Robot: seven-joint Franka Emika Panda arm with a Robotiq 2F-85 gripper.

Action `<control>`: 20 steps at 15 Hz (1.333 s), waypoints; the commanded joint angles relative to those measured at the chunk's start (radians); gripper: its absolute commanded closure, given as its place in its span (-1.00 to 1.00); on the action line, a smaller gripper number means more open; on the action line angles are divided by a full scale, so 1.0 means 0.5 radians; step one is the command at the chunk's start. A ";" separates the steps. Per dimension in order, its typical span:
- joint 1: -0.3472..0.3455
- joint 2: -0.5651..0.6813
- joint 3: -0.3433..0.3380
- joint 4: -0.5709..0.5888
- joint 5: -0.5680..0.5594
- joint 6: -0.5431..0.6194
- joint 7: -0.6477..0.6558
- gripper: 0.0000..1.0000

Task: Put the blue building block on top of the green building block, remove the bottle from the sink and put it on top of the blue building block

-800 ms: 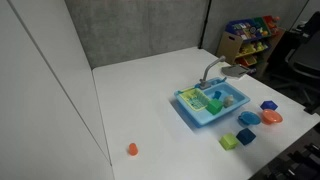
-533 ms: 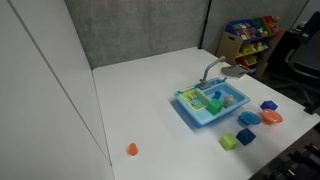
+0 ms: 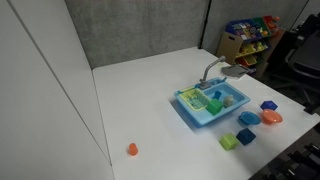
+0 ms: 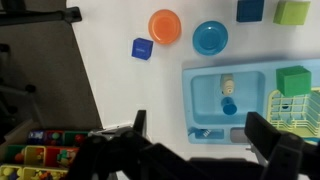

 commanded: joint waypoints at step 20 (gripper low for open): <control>0.093 0.464 -0.218 -0.041 0.601 0.013 -0.470 -1.00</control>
